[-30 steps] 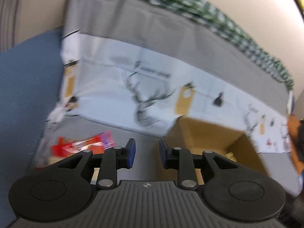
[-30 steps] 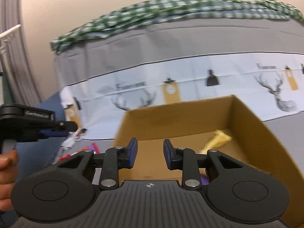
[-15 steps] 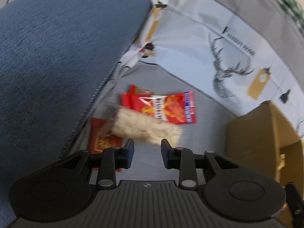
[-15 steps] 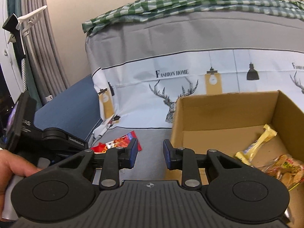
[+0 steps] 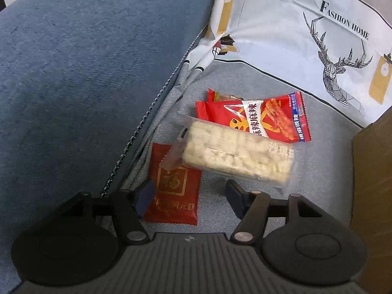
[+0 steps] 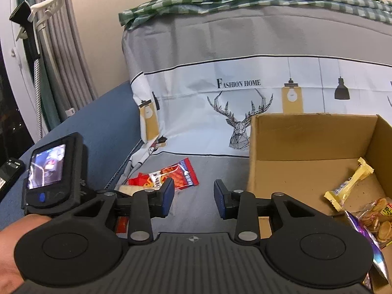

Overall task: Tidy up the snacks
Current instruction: 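Move both tools back toward the rice-cracker bar and red packets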

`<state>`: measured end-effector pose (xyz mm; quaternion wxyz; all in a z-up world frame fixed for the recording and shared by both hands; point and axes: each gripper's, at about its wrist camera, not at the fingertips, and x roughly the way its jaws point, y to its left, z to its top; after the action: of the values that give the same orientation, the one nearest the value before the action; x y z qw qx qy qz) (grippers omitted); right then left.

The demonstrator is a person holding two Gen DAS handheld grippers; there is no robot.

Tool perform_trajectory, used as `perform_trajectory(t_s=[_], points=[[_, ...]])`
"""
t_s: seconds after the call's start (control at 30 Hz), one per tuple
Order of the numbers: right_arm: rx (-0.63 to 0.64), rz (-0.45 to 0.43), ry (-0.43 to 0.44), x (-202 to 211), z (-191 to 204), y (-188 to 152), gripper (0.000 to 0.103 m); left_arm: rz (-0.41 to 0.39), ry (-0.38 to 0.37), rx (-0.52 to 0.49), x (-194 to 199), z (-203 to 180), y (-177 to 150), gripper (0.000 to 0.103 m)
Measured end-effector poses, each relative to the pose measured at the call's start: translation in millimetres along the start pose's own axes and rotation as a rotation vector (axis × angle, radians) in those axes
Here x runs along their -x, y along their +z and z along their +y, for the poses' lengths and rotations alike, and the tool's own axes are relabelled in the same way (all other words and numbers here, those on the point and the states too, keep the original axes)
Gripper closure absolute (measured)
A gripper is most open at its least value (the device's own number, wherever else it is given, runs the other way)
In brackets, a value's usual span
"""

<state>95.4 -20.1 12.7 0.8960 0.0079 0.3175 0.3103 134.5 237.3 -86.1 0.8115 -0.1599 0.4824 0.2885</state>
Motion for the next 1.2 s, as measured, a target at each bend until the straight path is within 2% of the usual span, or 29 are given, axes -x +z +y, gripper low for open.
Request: perform_trajectory(t_s=[0.07, 0.13, 0.2, 0.23, 0.3, 0.37, 0.57, 0.67, 0.73, 0.8, 0.87, 0.97, 1.1, 1.2], points=[[0.008, 0.004, 0.004, -0.2, 1.8, 0.3, 0.066, -0.002, 0.002, 0.004, -1.7, 0.0, 0.0, 0.033], [0.014, 0.012, 0.011, -0.2, 2.6, 0.3, 0.066, -0.001, 0.001, 0.011, -2.3, 0.2, -0.3, 0.040], [0.021, 0.015, 0.019, 0.2, 3.6, -0.3, 0.065, -0.009, 0.002, 0.020, 0.1, 3.5, 1.0, 0.067], [0.027, 0.019, 0.019, 0.2, 4.2, -0.6, 0.065, -0.009, -0.011, 0.027, 1.7, 5.2, 2.0, 0.072], [0.034, 0.024, 0.026, 1.0, 4.6, -1.1, 0.065, -0.007, -0.050, 0.030, 5.6, 7.1, 1.0, 0.098], [0.047, 0.028, 0.028, 1.2, 6.2, -2.1, 0.065, 0.010, -0.068, 0.037, 8.0, 7.0, -2.4, 0.103], [0.058, 0.065, 0.053, -1.5, 11.3, -2.9, 0.065, 0.082, -0.168, 0.167, 15.0, 21.3, -8.3, 0.103], [0.069, 0.137, 0.066, -10.3, 16.2, 3.1, 0.063, 0.104, -0.208, 0.275, 17.3, 34.2, -8.6, 0.102], [0.080, 0.191, 0.083, -21.8, 22.0, 9.5, 0.058, 0.124, -0.230, 0.365, 18.3, 45.6, -10.5, 0.094], [0.123, 0.240, 0.083, -38.6, 31.2, 16.9, 0.053, 0.167, -0.303, 0.492, 16.4, 60.4, -15.6, 0.075], [0.178, 0.258, 0.079, -58.1, 43.0, 24.7, 0.047, 0.200, -0.270, 0.544, 16.5, 68.9, -20.1, 0.065], [0.222, 0.283, 0.066, -91.7, 59.5, 33.9, 0.045, 0.222, -0.261, 0.596, 15.9, 78.6, -24.5, 0.062], [0.360, 0.342, 0.093, -135.8, 83.5, 33.5, 0.041, 0.238, -0.246, 0.609, 14.2, 82.8, -22.7, 0.062], [0.399, 0.390, 0.119, -166.2, 85.7, 32.9, 0.041, 0.239, -0.247, 0.612, 16.7, 82.4, -22.8, 0.058]])
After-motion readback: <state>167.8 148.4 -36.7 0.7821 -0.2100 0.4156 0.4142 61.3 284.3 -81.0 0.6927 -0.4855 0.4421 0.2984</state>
